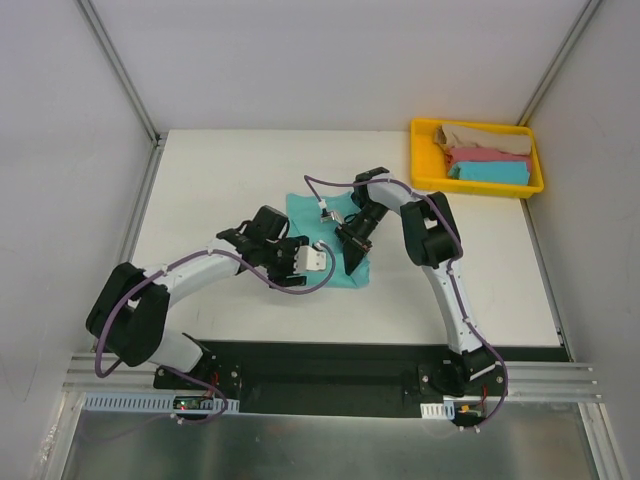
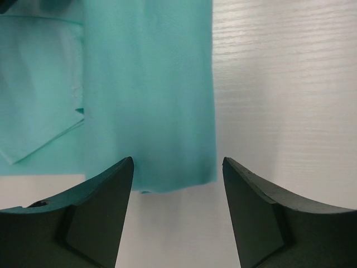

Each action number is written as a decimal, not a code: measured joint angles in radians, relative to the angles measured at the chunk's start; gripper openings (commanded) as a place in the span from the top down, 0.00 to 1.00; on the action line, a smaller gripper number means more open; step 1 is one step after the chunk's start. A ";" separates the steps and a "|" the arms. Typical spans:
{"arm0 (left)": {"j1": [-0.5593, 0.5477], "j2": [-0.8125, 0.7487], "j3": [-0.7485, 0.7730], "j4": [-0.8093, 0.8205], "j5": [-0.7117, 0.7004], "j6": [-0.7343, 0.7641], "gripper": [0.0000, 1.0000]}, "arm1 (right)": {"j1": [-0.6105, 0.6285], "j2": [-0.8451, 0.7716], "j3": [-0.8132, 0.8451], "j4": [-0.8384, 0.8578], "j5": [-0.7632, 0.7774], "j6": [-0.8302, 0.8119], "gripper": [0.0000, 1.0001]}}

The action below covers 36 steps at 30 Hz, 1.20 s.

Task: Roll the t-shirts
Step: Roll the T-shirt to the center of the board.

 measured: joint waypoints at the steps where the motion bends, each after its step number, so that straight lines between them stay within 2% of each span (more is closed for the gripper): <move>1: -0.001 0.006 0.000 0.021 -0.010 0.010 0.35 | 0.000 0.000 0.000 0.000 0.000 0.001 0.87; 7: -0.013 0.067 0.000 0.082 -0.037 0.053 0.34 | 0.002 0.004 0.006 -0.001 0.004 0.013 0.86; 23: -0.079 0.119 0.000 0.068 -0.097 0.077 0.34 | 0.001 0.013 0.019 -0.009 0.006 0.040 0.85; 27: -0.079 0.135 -0.002 0.072 -0.122 0.099 0.37 | 0.001 0.015 0.022 -0.010 0.006 0.043 0.83; 29: -0.079 0.140 -0.002 0.074 -0.135 0.107 0.45 | 0.001 0.016 0.022 -0.010 0.006 0.046 0.82; 31: -0.079 0.150 0.000 0.080 -0.151 0.114 0.57 | 0.000 0.016 0.023 -0.011 0.006 0.051 0.74; 32: -0.079 0.154 0.001 0.085 -0.156 0.117 0.68 | 0.001 0.016 0.024 -0.012 0.006 0.053 0.71; 33: -0.079 0.160 0.002 0.090 -0.164 0.124 0.74 | 0.001 0.017 0.026 -0.017 0.003 0.058 0.68; 34: -0.079 0.165 0.002 0.098 -0.171 0.130 0.79 | 0.000 0.017 0.027 -0.019 0.002 0.059 0.60; 35: -0.079 0.171 0.002 0.103 -0.174 0.137 0.88 | -0.001 0.017 0.028 -0.024 -0.002 0.060 0.56; 36: -0.079 0.173 0.001 0.109 -0.176 0.144 0.91 | -0.002 0.017 0.030 -0.033 -0.011 0.059 0.47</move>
